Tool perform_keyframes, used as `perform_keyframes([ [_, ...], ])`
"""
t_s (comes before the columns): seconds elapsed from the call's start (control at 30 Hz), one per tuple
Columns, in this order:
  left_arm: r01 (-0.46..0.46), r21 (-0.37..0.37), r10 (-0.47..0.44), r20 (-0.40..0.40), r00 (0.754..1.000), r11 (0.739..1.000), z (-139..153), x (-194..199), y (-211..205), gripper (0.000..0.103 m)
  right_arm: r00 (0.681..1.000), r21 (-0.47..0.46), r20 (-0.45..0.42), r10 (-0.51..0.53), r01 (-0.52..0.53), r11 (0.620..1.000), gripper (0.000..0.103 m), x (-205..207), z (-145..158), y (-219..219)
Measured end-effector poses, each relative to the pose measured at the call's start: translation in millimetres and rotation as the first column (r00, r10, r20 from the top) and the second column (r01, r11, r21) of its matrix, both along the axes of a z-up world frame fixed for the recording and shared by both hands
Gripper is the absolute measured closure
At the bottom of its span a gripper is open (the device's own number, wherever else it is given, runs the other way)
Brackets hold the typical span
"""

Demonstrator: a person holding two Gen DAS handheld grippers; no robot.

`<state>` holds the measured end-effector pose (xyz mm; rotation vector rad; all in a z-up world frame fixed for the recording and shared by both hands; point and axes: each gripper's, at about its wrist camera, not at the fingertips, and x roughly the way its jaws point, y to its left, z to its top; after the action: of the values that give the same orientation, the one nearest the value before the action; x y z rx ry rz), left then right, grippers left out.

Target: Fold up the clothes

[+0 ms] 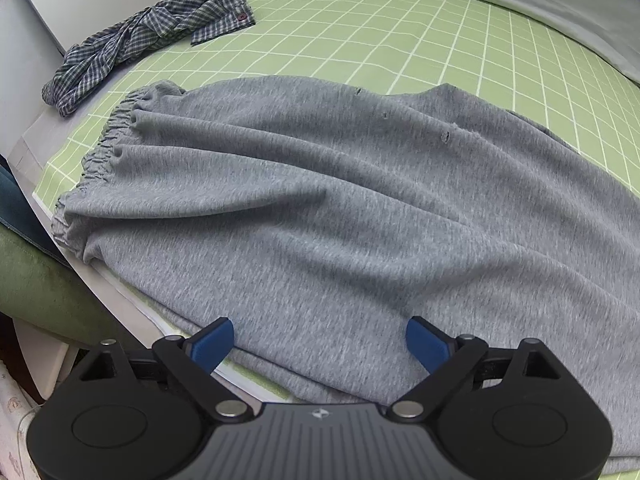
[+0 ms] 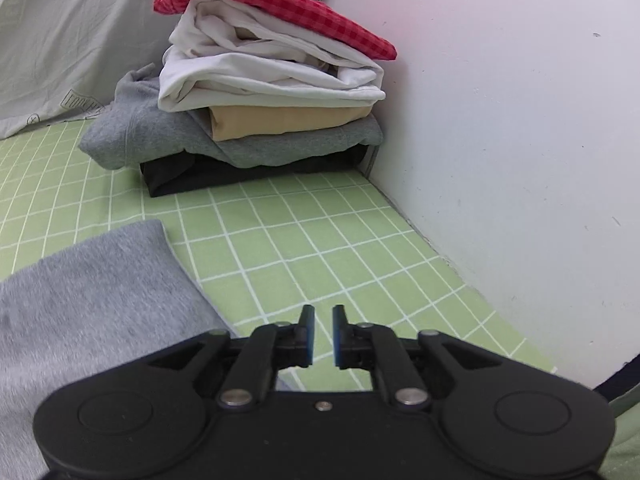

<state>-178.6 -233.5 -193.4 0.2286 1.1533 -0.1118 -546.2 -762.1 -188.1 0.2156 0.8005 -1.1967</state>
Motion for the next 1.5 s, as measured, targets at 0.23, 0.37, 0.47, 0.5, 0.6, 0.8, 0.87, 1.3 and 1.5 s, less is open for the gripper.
perform_keyframes([
  [0.23,0.031,0.025,-0.031,0.005,1.0,0.999,1,-1,-2,0.01,0.993,0.055,0.035,0.11,-0.112,0.992,0.024,34,-11,66],
  [0.37,0.065,0.052,-0.066,0.012,0.998,0.997,3,-5,4,0.01,0.984,0.075,0.061,0.166,-0.17,0.983,0.017,71,-14,107],
  [0.47,0.066,0.044,-0.067,0.02,0.998,0.997,5,-3,17,0.01,0.979,0.116,0.126,0.159,-0.174,0.978,0.014,93,-11,141],
  [0.5,0.065,0.038,-0.066,0.025,0.998,0.997,6,-1,22,0.01,0.974,0.119,0.134,0.181,-0.198,0.973,0.014,100,-11,155],
  [0.6,0.081,0.045,-0.083,0.04,0.996,0.996,7,10,39,0.012,0.955,0.117,0.138,0.263,-0.28,0.953,0.01,124,-13,206],
  [0.8,0.088,0.056,-0.092,0.071,0.993,0.995,7,43,83,0.011,0.924,0.194,0.114,0.365,-0.381,0.904,0.007,166,-23,301],
  [0.87,0.071,0.042,-0.075,0.085,0.994,0.997,12,54,104,0.011,0.924,0.214,0.104,0.369,-0.383,0.899,0.007,176,-25,326],
  [1.3,-0.026,-0.101,0.035,0.09,0.995,0.995,-6,124,195,0.006,0.969,0.15,0.213,0.129,-0.163,0.975,0.0,184,-40,381],
  [1.5,-0.017,-0.126,0.03,0.102,0.994,0.992,-6,155,200,0.006,0.971,0.121,0.228,0.076,-0.106,0.987,0.0,195,-43,380],
])
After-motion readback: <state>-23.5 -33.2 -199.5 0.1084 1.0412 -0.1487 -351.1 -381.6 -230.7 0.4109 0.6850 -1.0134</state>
